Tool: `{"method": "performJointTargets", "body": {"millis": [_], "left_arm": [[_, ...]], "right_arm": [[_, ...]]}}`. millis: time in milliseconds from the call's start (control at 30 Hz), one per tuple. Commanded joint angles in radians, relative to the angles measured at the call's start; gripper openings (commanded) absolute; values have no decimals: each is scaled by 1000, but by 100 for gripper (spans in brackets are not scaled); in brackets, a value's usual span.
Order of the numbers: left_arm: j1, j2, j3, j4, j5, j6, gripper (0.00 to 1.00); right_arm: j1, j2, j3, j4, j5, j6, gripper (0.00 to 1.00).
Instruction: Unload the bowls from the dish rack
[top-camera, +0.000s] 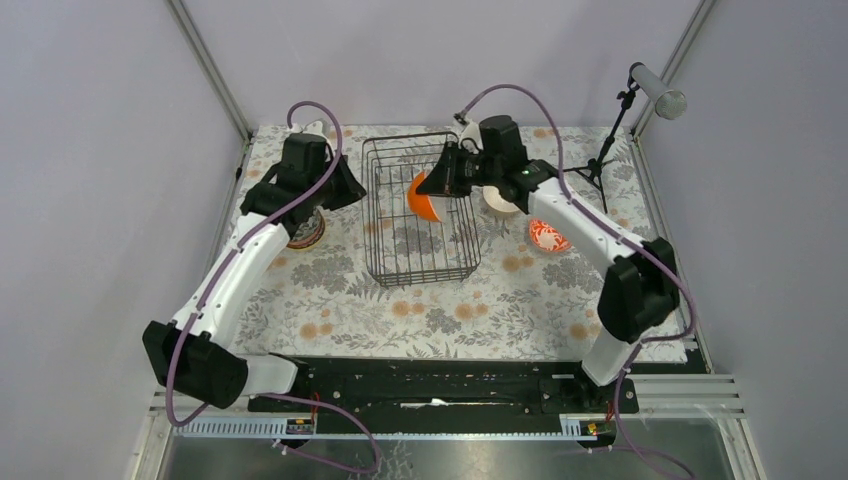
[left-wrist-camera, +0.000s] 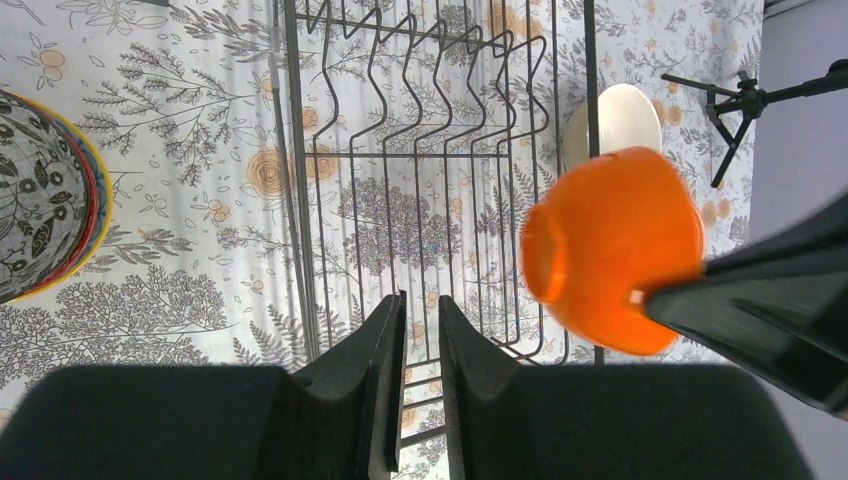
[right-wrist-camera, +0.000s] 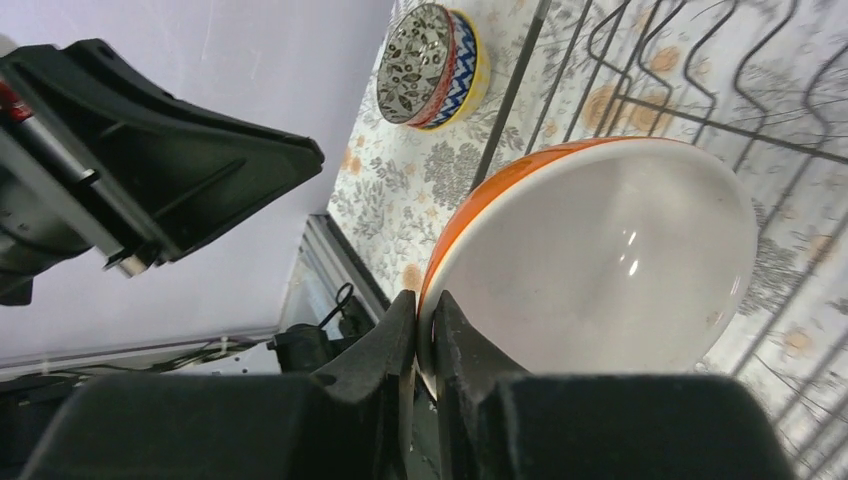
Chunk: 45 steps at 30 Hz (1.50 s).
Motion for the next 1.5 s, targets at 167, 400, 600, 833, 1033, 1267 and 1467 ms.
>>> {"method": "performJointTargets", "body": {"millis": [167, 400, 600, 833, 1033, 1267, 1467], "left_arm": [[4, -120, -104, 113, -42, -10, 25], [4, -164, -179, 120, -66, -13, 37], [4, -222, -249, 163, -79, -6, 47], [4, -246, -283, 173, -90, 17, 50], [4, -268, -318, 200, -140, 26, 52], [3, -326, -375, 249, -213, 39, 53], [4, -338, -397, 259, -250, 39, 55]], "right_arm": [[-4, -273, -71, -211, 341, -202, 0], [-4, -371, -189, -329, 519, -272, 0], [-3, -405, -314, -342, 607, -319, 0], [-4, -320, -358, -342, 724, -320, 0], [-4, -195, -337, -307, 783, -318, 0], [-5, -53, -269, -295, 800, -296, 0], [-4, -5, -235, -276, 800, -301, 19]]}}
